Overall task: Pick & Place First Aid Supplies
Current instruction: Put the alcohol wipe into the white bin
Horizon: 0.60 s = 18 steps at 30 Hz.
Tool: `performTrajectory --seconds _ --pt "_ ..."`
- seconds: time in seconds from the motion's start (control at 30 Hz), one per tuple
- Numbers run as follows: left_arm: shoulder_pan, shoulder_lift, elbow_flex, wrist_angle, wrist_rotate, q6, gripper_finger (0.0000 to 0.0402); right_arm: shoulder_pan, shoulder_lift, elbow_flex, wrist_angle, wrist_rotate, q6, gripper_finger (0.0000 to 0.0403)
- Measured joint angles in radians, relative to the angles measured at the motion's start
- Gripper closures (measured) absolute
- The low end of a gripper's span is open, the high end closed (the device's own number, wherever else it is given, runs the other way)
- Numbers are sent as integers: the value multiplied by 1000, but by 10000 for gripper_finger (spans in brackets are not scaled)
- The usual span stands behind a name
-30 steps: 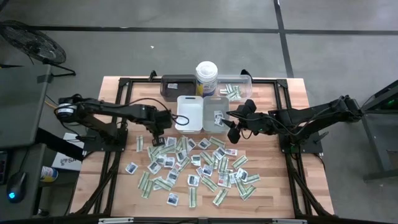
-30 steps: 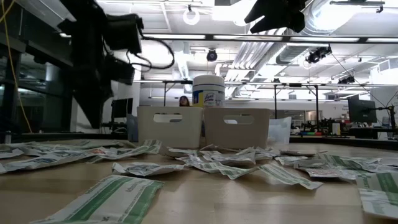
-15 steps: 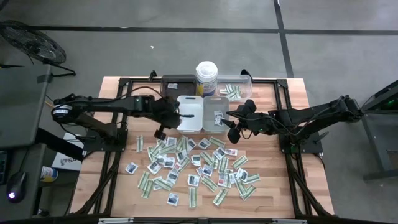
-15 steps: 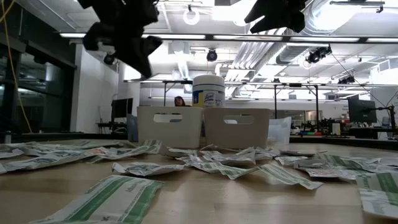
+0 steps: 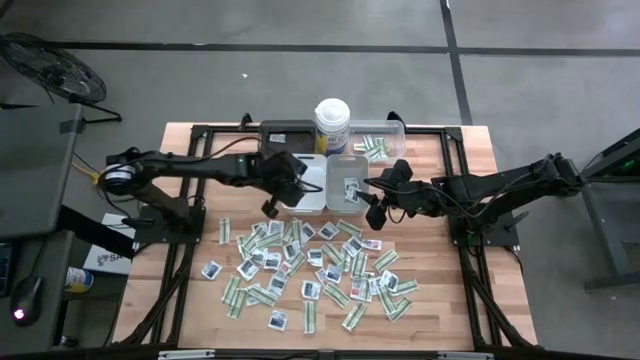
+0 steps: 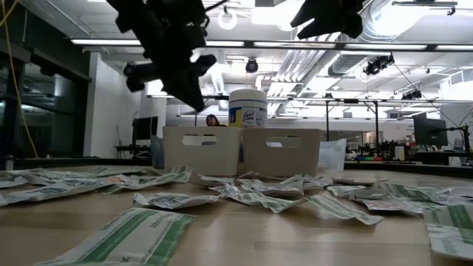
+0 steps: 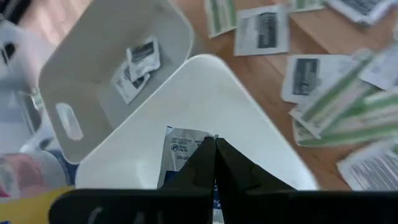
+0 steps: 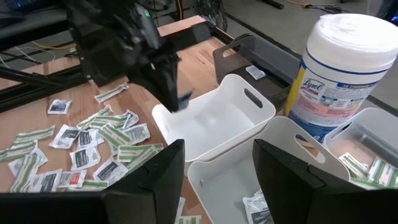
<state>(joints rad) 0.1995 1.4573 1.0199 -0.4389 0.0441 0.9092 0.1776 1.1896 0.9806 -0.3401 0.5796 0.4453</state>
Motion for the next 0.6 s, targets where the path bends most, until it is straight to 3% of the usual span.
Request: performTrajectory --seconds 0.2,0.6 --pt "61 56 -1 96 26 -79 401 0 0 0 0 26 25 219" --pt "141 86 -1 132 71 -397 401 0 0 0 -18 58 53 219"
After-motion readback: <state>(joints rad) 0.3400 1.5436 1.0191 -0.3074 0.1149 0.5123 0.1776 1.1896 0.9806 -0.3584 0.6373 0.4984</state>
